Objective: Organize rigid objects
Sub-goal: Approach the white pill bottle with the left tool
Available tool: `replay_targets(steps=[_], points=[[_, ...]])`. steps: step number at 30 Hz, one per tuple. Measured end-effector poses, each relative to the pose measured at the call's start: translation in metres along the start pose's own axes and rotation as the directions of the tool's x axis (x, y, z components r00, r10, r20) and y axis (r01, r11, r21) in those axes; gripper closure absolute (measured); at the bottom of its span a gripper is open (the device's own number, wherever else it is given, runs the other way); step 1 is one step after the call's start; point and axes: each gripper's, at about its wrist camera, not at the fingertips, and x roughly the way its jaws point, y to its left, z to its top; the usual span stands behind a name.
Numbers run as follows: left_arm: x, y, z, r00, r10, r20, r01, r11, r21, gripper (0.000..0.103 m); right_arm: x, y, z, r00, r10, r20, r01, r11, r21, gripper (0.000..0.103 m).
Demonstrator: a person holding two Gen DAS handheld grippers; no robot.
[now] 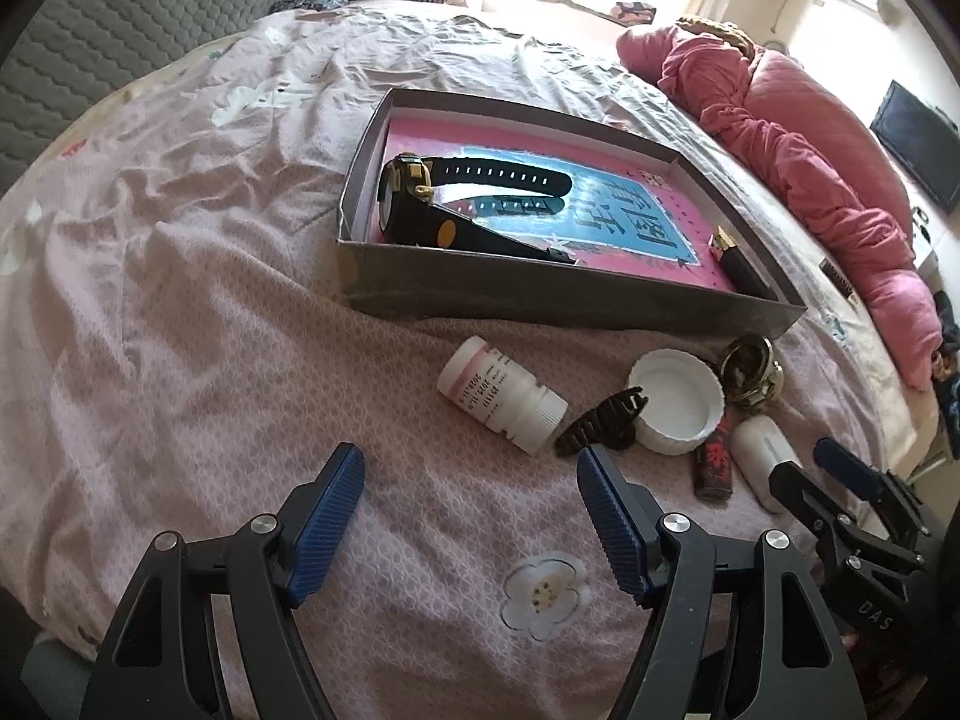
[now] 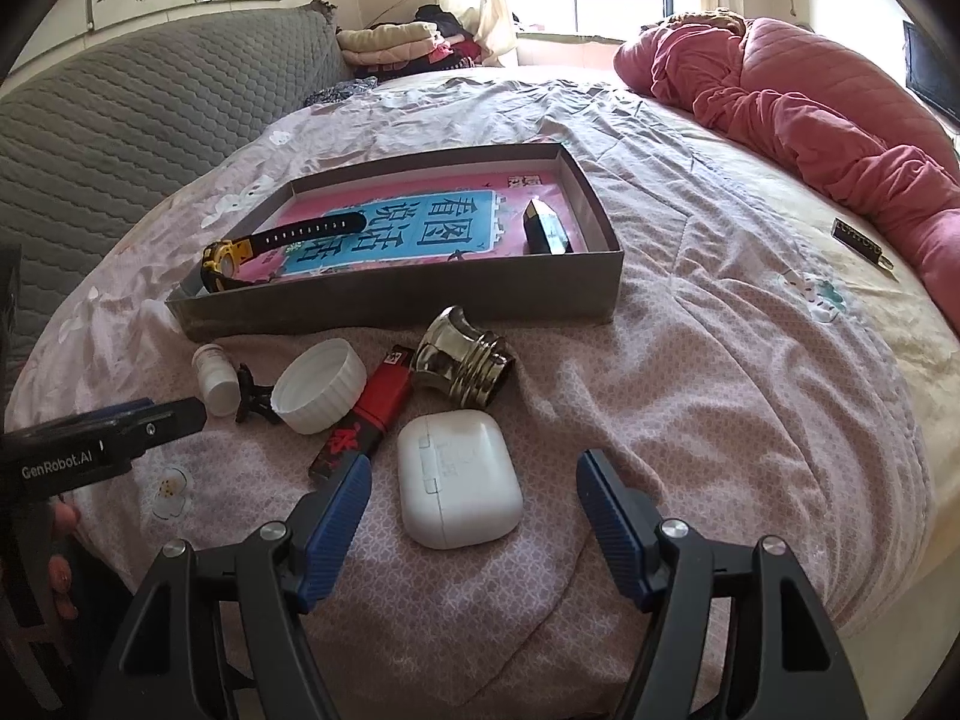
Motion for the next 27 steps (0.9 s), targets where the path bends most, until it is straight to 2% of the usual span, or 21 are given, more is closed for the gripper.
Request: replay_targets(steps=[12,16,27], points=[[0.013,-0.004,0.008,0.999,0.03,0.016,-0.032,0.994,0.104,0.028,0.008,0.002,-0.001,1.0,-0.008,-0.021,0.008,1.0,-0.012,0.033],[0.02,-0.004,0.011,1.0,0.009,0.015,-0.011,0.991,0.137,0.028,0.01,0.002,-0.001,1.0,-0.008,-0.024,0.008,1.0,-0.011,0.033],[0.033,0.005,0.017,0.997,-0.073,0.009,0.072,0.989,0.13,0.028,0.022,-0.001,-0.001,0.999,-0.005,-0.054,0.005,1.0,0.003,0.033]])
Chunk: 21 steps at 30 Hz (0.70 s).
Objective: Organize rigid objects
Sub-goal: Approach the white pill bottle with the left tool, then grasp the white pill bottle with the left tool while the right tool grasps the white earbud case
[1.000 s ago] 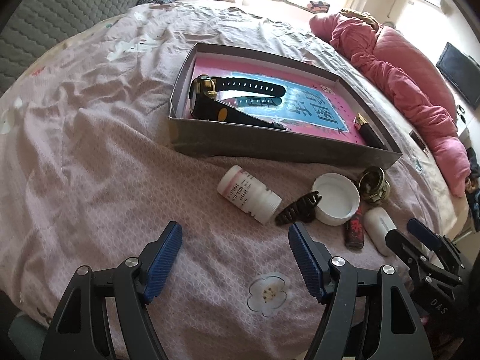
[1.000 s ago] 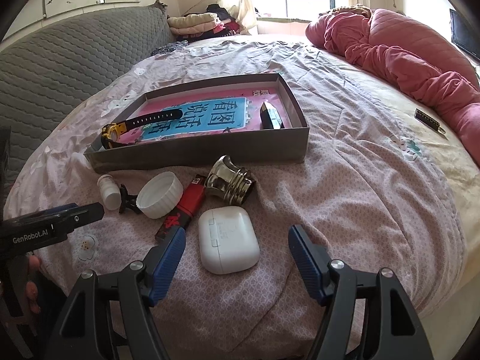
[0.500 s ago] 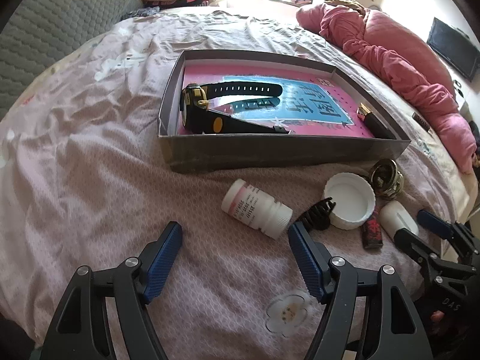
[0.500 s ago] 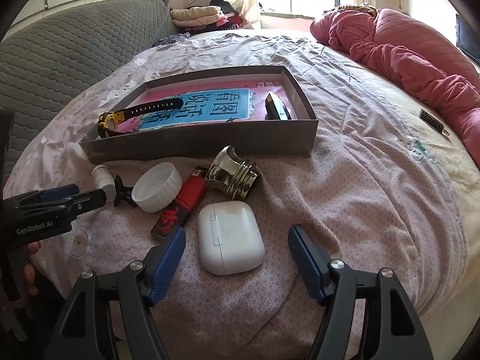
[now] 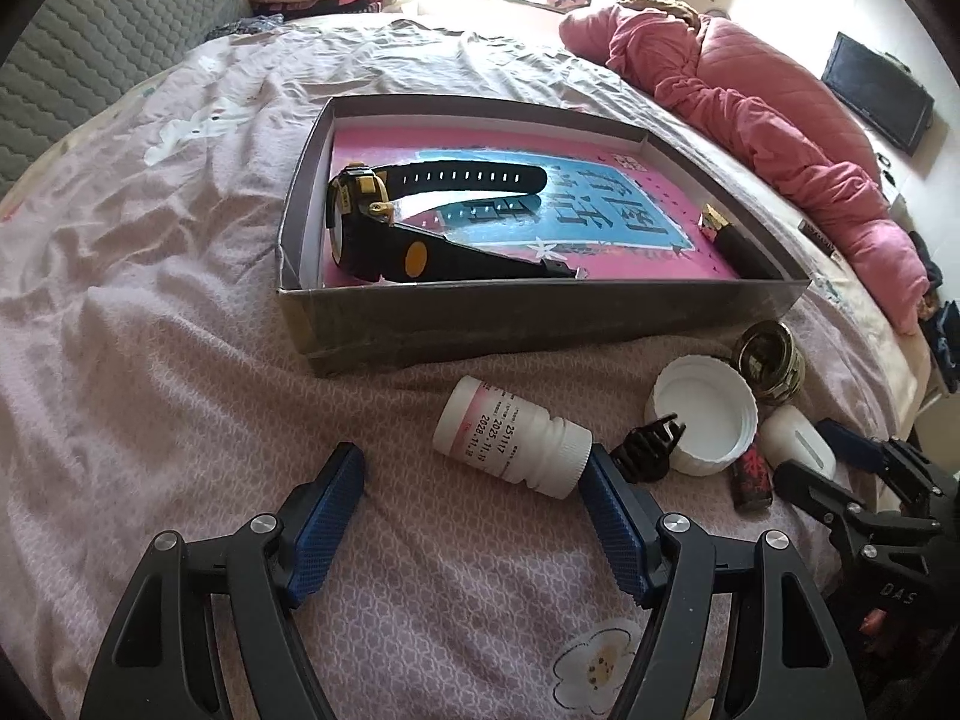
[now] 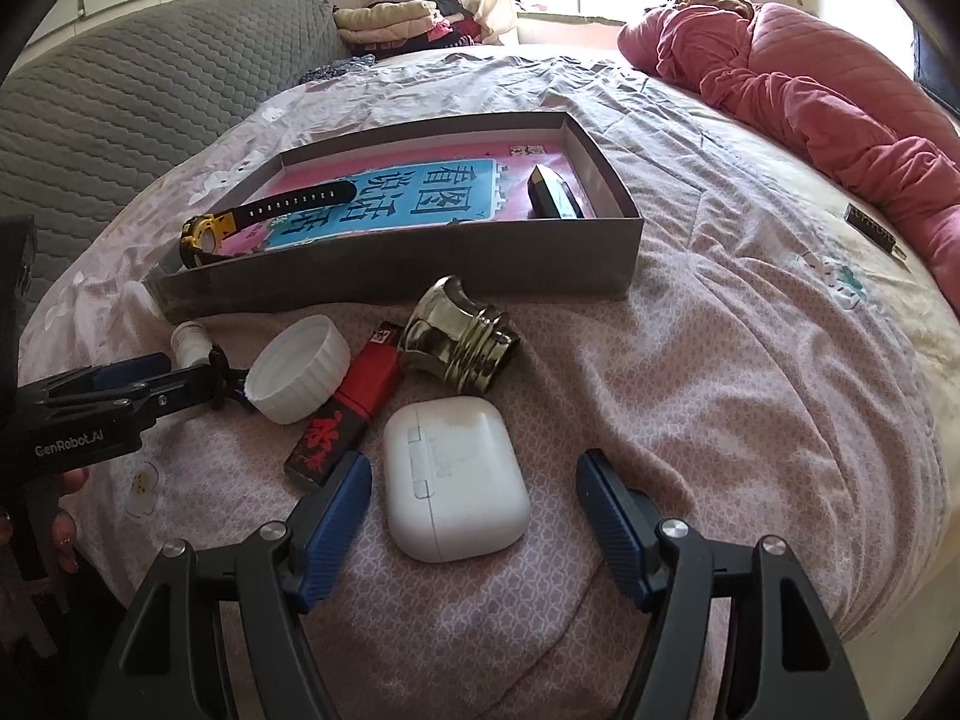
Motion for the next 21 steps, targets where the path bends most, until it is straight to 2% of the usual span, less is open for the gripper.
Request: replay_targets(steps=[17,21], points=[[0.009,0.001,0.005,1.0,-0.022,0.021,0.022,1.0,0.009,0.029,0.014,0.004,0.004,1.0,0.01,-0.002,-0.01,1.0,-0.016,0.033],[0.01,0.001,0.006,0.999,-0.023,0.029,0.023,1.0,0.003,0.033,0.014,0.003,0.004,1.0,0.01,0.006,-0.01,1.0,-0.015,0.039]])
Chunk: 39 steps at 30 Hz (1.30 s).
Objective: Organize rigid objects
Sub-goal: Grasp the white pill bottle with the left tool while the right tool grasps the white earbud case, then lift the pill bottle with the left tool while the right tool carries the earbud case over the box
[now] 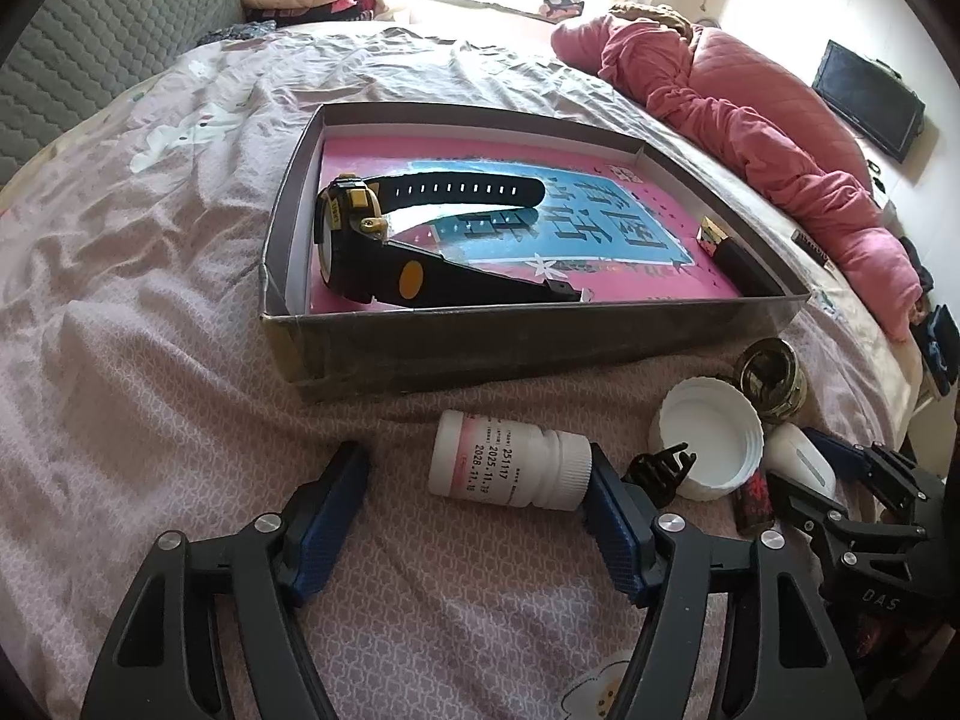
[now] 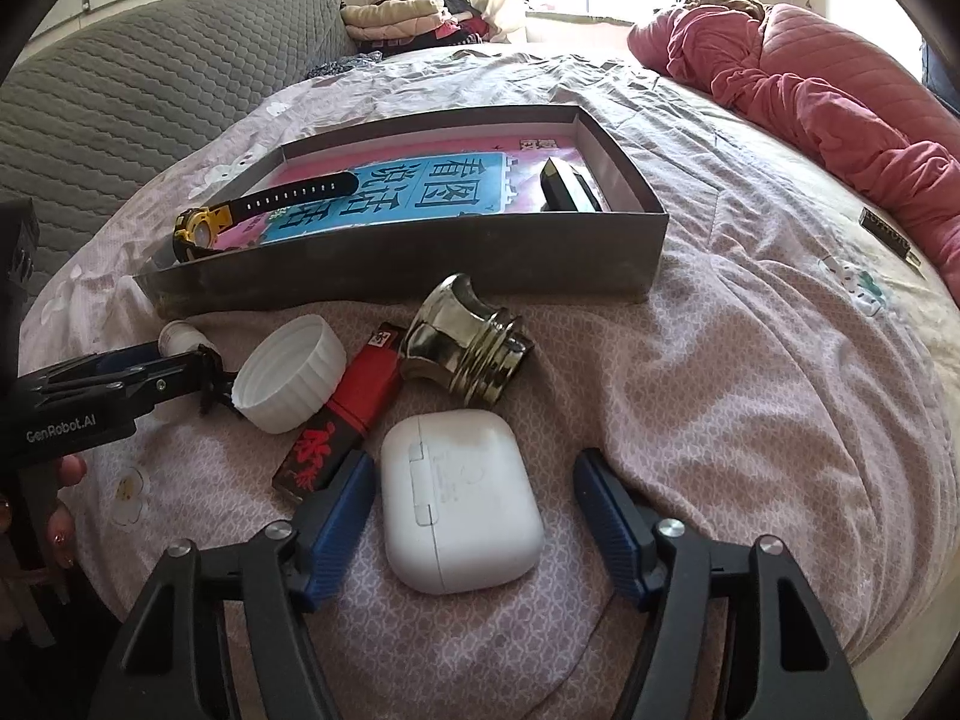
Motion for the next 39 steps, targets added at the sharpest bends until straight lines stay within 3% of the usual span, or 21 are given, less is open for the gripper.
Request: replay_targets(steps=[4,11,22,39], points=[[-0.001,0.0,0.0,1.0,0.016,0.008,-0.015,1.0,-0.015,0.044,-0.002,0.0,0.0,1.0,0.016,0.016,-0.016,1.0,-0.002,0.055],[-0.001,-0.003,-0.003,0.999,0.033,0.006,-0.033,0.999,-0.032,0.054,-0.003,-0.003,0.0,0.999,0.041,0.016,-0.042,0.999,0.011,0.057],[-0.013,0.003,-0.011,1.0,0.004,0.012,-0.002,0.99,-0.139,0.055,-0.024,-0.015,0.001,0.995,0.057,0.087,-0.063,0.996,0.061,0.057],[-0.048,-0.018,-0.025,0.999,-0.012,0.038,0.017,0.991,-0.132,0.055,-0.047,-0.027,0.001,0.982,0.075,0.171,-0.094,0.989,0.111,0.058]])
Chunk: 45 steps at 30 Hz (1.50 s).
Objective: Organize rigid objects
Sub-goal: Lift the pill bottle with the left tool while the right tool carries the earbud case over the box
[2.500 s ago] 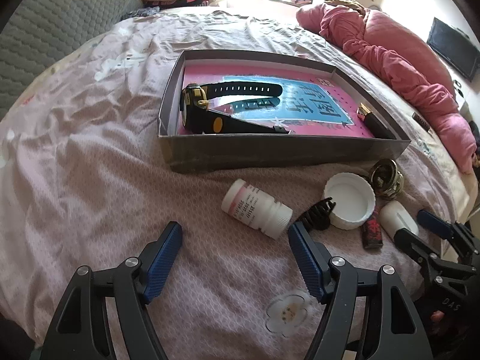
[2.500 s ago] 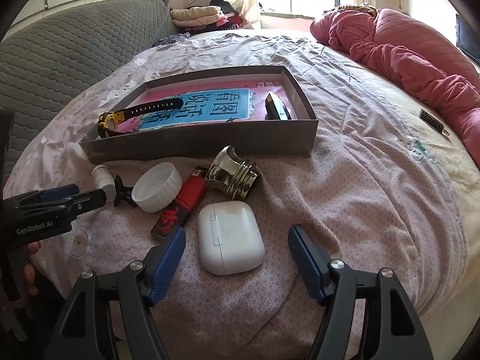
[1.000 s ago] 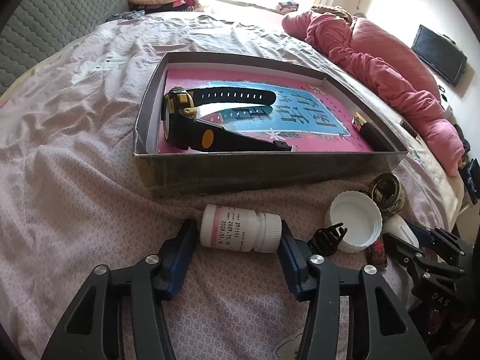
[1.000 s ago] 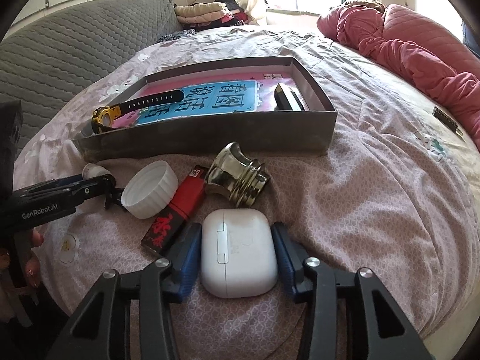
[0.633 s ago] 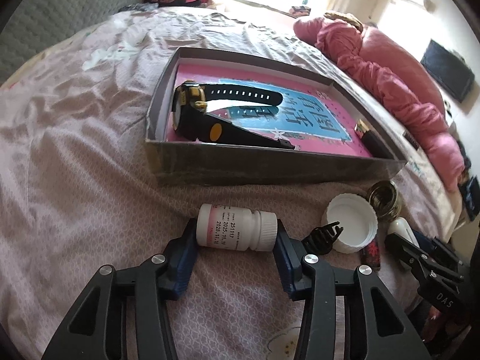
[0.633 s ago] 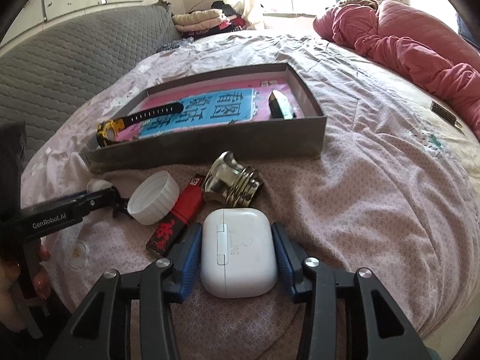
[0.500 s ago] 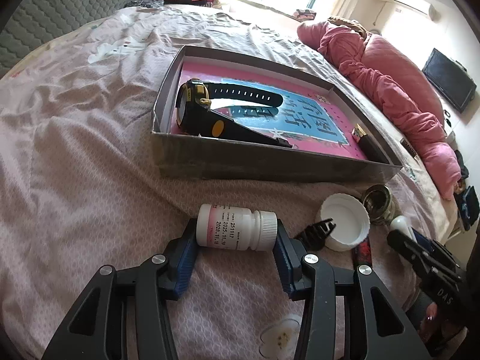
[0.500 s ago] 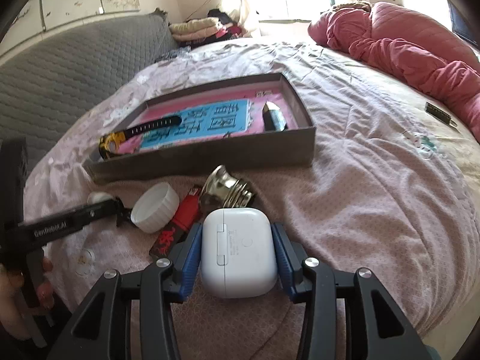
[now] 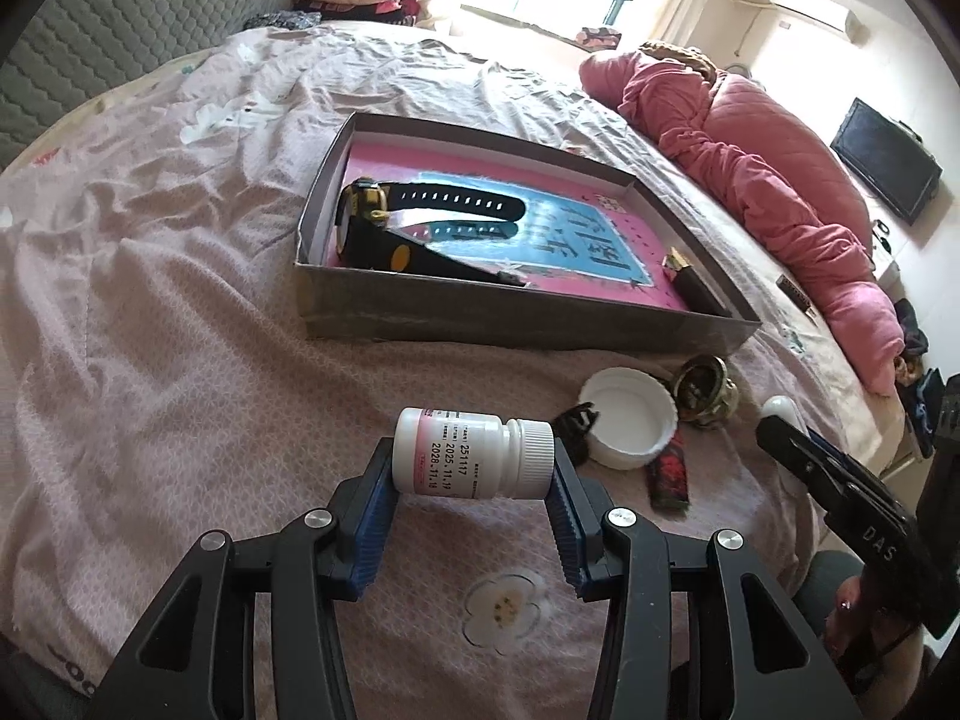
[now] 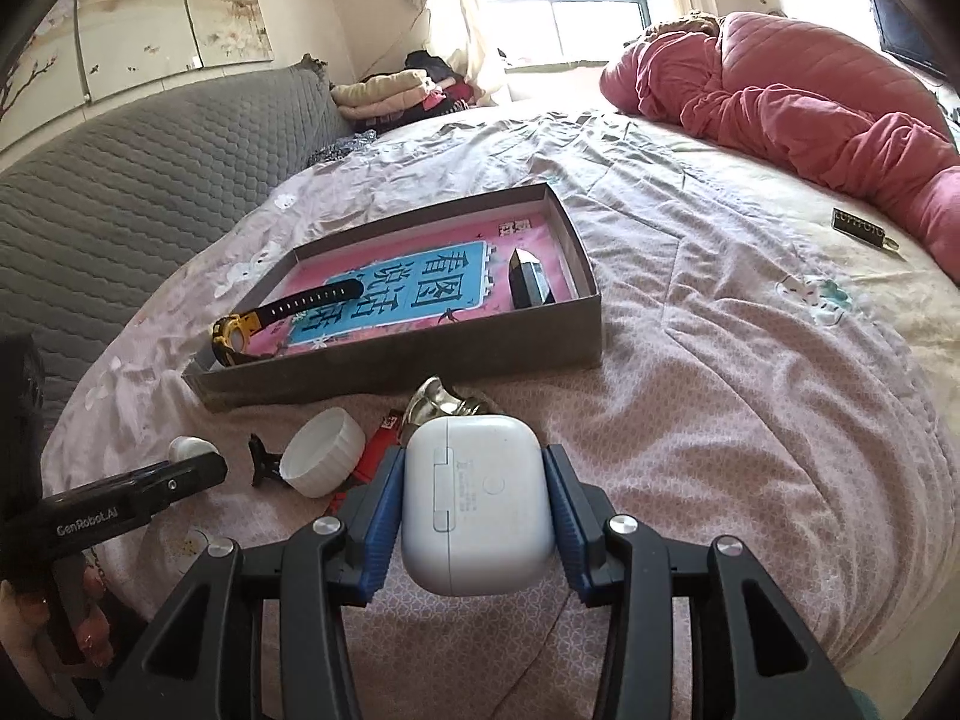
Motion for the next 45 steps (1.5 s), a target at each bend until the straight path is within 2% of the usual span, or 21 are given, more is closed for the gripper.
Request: replay_targets(steps=[16,26,45], points=[[-0.021,-0.025,0.003,1.0,0.018,0.021,-0.019,0.999,0.037,0.055,-0.009,0.004,0.003,0.999,0.007,0.042,-0.006,1.0,-0.027,0.058],[-0.026,-0.038,0.007,0.997,0.063,0.038,-0.065,0.996,0.061,0.055,-0.017,0.01,0.008,0.996,-0.004,0.09,0.01,0.998,-0.066,0.058],[-0.014,-0.042,0.03,0.993,0.11,0.051,-0.114,0.991,0.064,0.055,-0.002,0.016,0.027,0.989,0.016,0.145,-0.002,0.995,-0.098,0.058]])
